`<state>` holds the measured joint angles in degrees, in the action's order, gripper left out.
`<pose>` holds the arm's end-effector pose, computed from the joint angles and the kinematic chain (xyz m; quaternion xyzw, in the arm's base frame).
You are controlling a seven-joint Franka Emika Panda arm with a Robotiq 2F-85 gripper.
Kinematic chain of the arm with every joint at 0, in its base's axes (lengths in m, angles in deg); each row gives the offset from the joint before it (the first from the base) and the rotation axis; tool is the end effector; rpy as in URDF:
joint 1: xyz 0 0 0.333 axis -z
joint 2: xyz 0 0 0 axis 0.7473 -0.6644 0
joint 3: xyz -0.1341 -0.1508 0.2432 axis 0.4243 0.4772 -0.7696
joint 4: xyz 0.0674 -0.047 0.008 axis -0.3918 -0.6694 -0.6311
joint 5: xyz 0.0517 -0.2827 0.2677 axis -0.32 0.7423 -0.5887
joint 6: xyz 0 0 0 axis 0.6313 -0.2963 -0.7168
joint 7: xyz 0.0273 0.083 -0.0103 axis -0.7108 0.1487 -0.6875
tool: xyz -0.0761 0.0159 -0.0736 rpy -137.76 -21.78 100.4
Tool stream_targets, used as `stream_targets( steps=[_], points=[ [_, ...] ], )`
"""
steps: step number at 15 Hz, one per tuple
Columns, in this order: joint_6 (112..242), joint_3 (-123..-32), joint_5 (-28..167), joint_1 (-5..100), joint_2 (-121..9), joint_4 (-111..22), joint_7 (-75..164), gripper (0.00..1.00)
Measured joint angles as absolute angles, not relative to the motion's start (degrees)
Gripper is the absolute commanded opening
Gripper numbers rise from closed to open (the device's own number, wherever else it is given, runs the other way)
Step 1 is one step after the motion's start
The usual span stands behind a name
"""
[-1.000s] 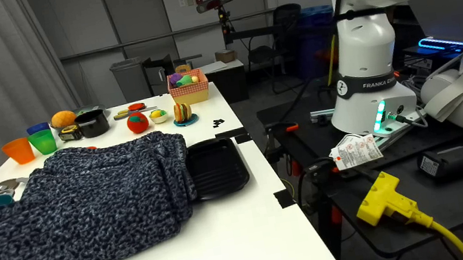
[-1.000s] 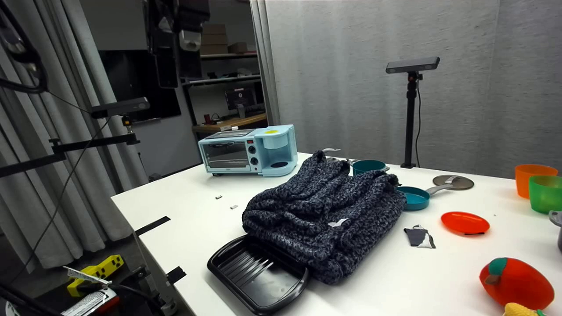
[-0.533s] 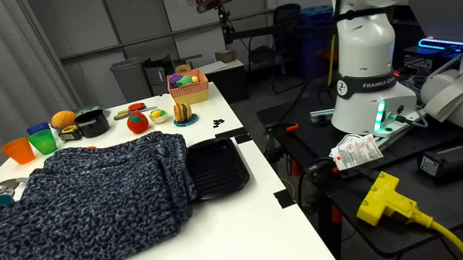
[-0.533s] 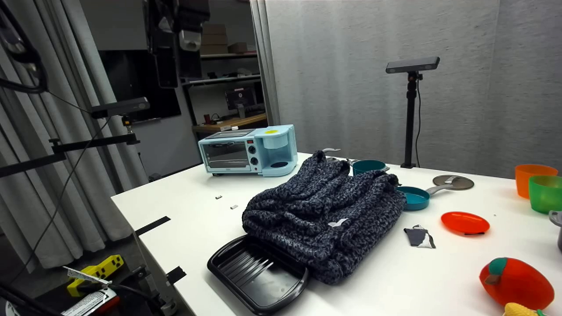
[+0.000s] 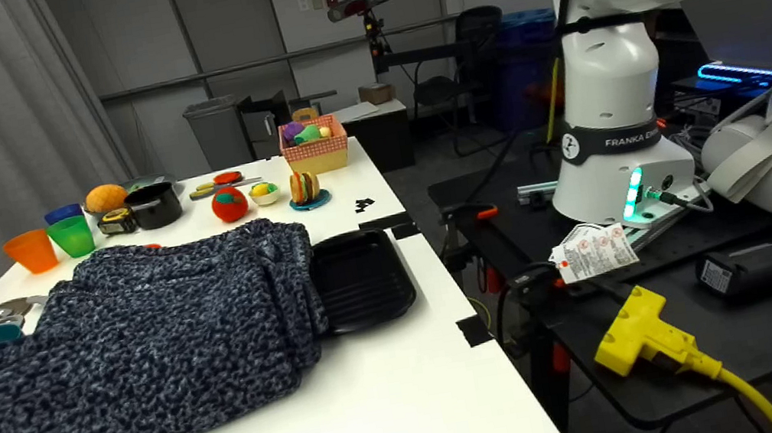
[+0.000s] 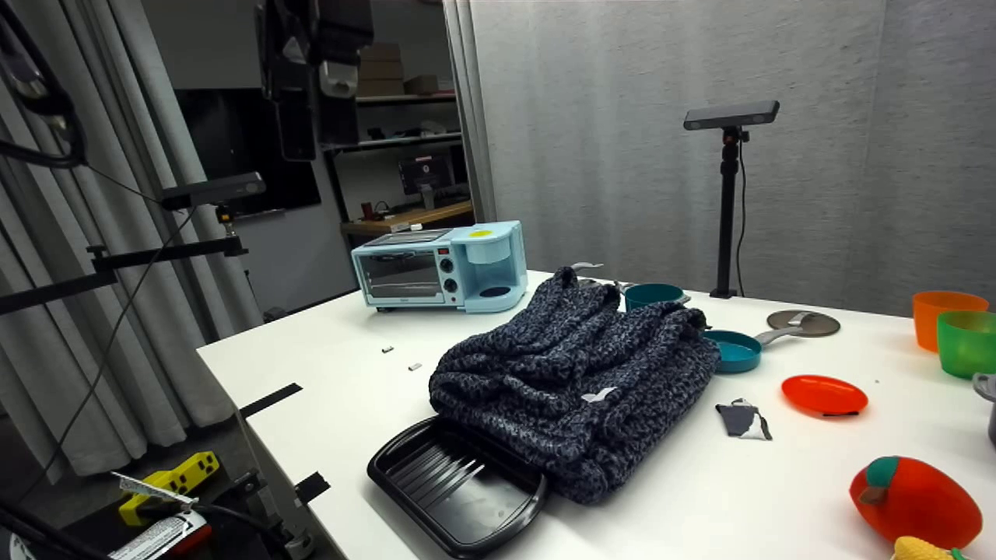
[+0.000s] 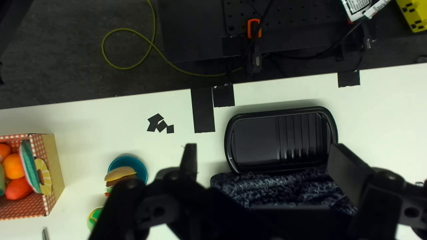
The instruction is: Unfold the fleece blanket once from right to left
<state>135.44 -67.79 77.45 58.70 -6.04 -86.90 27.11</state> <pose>0.3201 -0.1751 0.5243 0.9952 -0.0585 -0.0784 0.0099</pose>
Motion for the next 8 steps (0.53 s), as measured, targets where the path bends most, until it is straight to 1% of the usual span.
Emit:
stream_targets(
  steps=[4,8],
  points=[
    [136.25,-68.70,77.45,58.39,-7.68,-87.07,27.32,1.00],
    [140.84,-68.93,77.41,57.55,-11.13,-87.77,27.32,1.00]
  ],
)
